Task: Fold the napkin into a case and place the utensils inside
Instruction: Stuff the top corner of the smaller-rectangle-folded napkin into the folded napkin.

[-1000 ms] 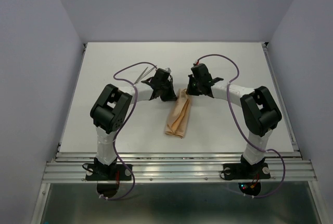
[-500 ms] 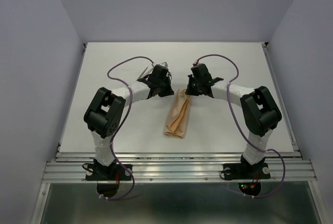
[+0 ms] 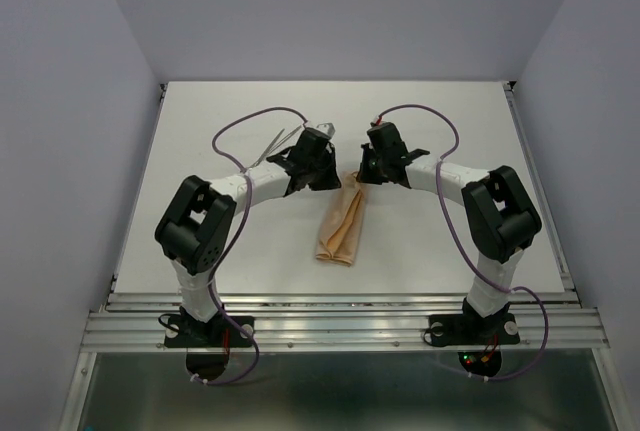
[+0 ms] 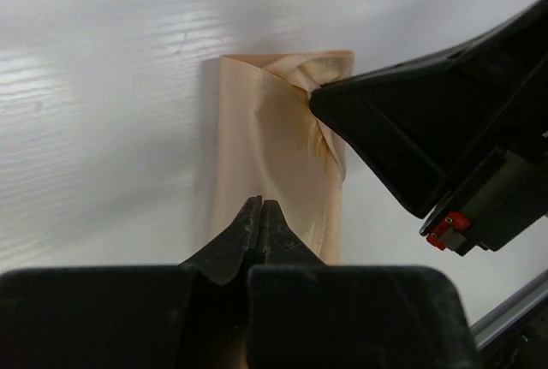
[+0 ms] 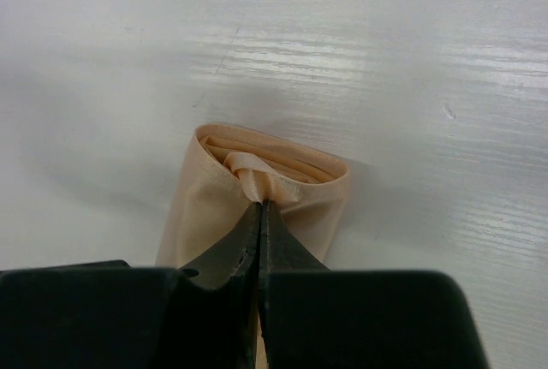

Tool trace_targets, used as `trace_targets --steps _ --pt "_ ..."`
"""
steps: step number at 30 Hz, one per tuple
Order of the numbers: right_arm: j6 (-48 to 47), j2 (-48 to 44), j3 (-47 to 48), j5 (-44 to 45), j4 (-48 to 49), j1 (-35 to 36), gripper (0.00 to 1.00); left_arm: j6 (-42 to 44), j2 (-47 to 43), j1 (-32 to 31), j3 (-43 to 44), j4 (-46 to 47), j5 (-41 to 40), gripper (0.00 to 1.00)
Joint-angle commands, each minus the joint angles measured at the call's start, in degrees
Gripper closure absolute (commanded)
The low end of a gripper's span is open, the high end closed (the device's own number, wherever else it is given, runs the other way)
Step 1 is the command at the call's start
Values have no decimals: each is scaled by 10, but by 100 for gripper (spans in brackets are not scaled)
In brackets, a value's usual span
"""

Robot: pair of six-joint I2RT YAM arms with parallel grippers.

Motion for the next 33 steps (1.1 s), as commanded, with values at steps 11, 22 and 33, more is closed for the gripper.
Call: trace_targets --steps 11,22,33 --pt "3 -3 24 -3 11 4 99 10 76 -25 38 24 60 100" --pt "3 -7 19 -3 11 4 99 -6 79 -26 48 54 68 100" --pt "6 -8 21 -3 11 4 99 -5 139 -26 85 60 84 100"
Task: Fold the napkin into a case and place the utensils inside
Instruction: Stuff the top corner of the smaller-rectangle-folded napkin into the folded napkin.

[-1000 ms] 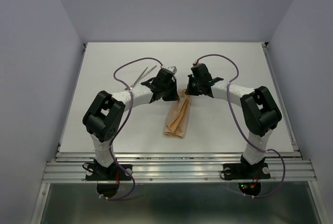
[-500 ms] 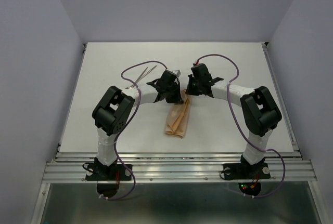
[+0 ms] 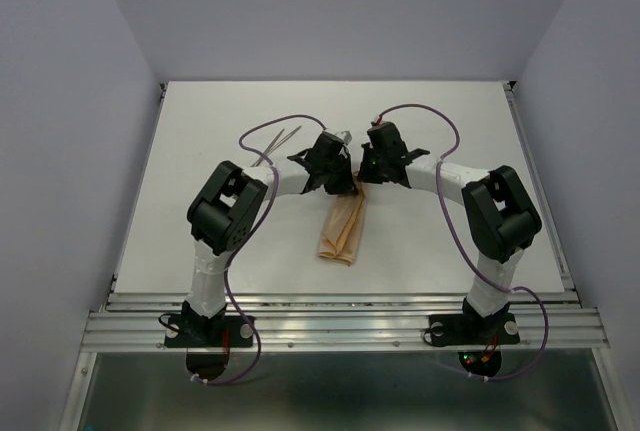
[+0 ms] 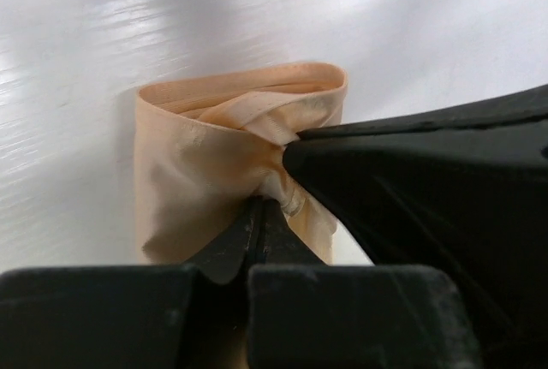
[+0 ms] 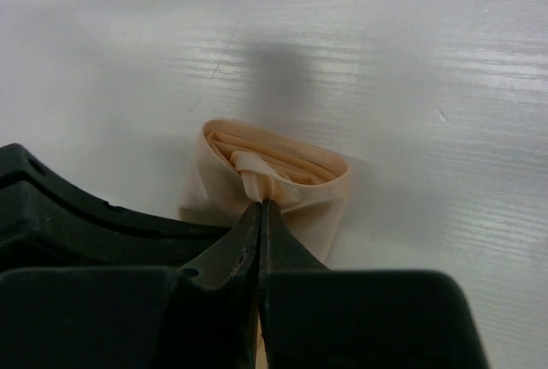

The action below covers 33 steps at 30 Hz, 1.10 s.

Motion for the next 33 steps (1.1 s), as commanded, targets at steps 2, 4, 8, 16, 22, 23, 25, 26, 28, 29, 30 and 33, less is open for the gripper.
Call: trace_targets --steps 2,4,8,16,22,23,25,26,28,29,30,33 --pt "7 -8 20 -3 11 4 99 -2 26 -3 28 24 22 100" --pt "7 -8 20 -3 11 4 99 -2 29 -3 30 25 31 100" --pt "7 -9 21 -4 11 4 99 -1 23 -3 23 31 40 100" --pt "8 -10 21 1 10 4 90 5 11 -3 11 41 51 100" --pt "4 -32 16 38 2 4 81 4 17 -3 6 42 52 100" --pt "0 -35 16 42 1 4 80 4 17 -3 6 42 51 100" --pt "-1 -40 15 55 -5 4 76 4 18 -3 5 42 51 100" --pt "-2 -43 14 59 -6 4 75 4 18 -3 6 42 51 100" --pt "-1 -48 10 68 -6 4 72 3 19 -3 7 43 52 100" --pt "-1 -54 8 71 -6 4 72 2 19 -3 7 43 53 100" --pt "-1 -58 5 79 -5 4 71 2 19 -3 8 43 55 100" --pt "-5 -69 -4 88 -6 4 71 1 14 -3 9 42 56 100"
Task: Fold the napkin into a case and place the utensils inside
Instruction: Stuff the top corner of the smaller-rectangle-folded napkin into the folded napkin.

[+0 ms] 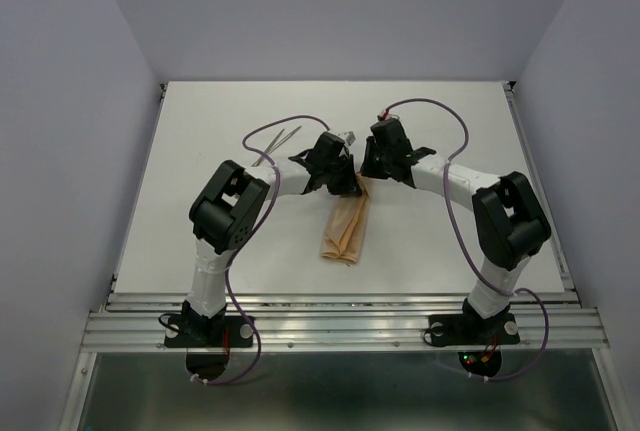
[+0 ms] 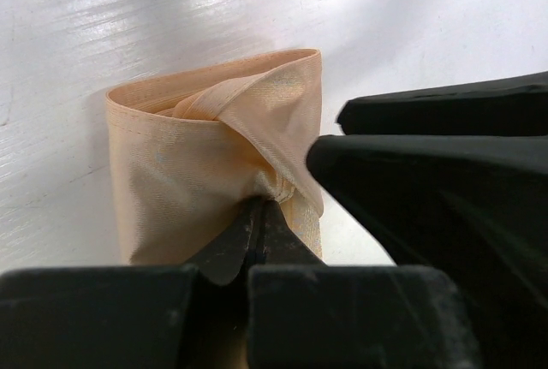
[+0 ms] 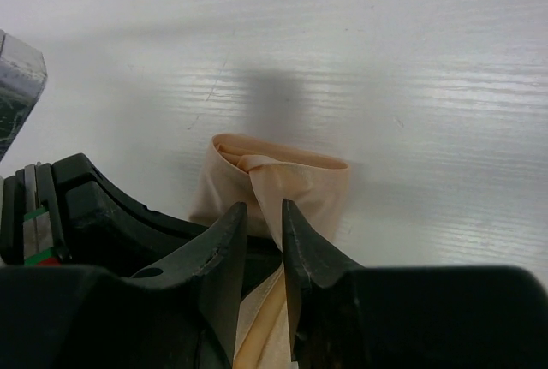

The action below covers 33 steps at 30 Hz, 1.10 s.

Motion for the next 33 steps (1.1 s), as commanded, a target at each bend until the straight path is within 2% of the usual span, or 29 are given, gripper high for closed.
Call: trace_targets --steps 1,12,33 --pt "-8 -37 -3 32 2 4 71 5 -14 -3 0 12 10 100" --pt "-46 -10 20 1 -26 4 70 10 -57 9 17 -13 8 100" --pt "-56 18 38 -9 -35 9 71 4 0 16 45 -9 15 100"
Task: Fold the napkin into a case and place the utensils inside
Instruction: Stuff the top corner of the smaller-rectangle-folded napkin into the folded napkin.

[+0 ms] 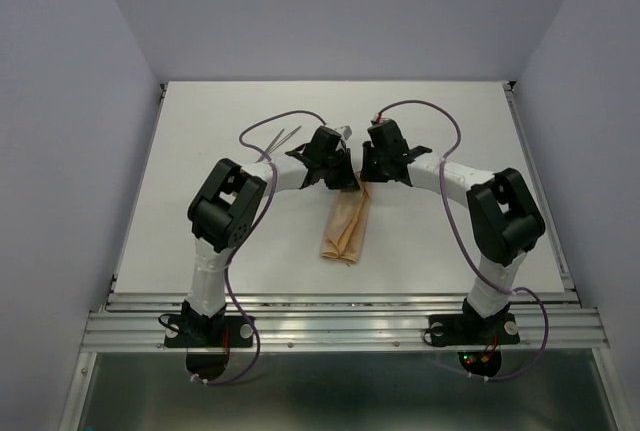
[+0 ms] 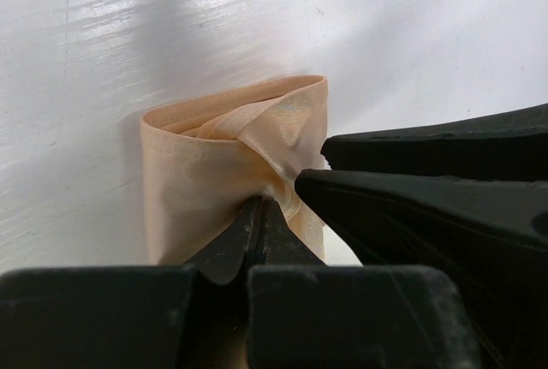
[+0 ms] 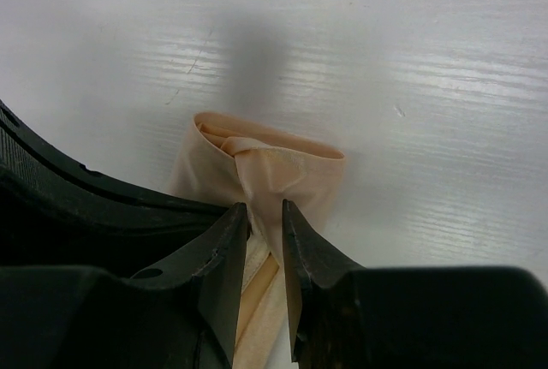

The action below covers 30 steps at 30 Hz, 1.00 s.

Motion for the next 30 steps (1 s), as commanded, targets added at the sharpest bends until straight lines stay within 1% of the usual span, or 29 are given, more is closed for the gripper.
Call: trace_targets --steps 1,15,17,18,19,20,21,30 --pt "-11 11 29 4 -3 8 71 1 5 1 27 9 10 100" --pt "-13 27 37 39 -12 19 72 -5 22 1 34 15 18 100" --pt "-12 27 37 43 -12 19 75 -6 22 1 35 17 20 100" --pt "-12 26 37 45 -12 19 79 -6 22 1 34 18 21 100" --pt "-11 26 37 46 -12 19 88 -7 22 1 35 18 21 100" --pt "-10 26 37 47 -12 19 93 -8 22 1 35 19 22 100" --pt "-9 25 37 48 -12 19 99 -8 21 1 36 19 23 100" --pt "-4 6 30 39 -1 19 99 -12 30 1 36 27 28 100"
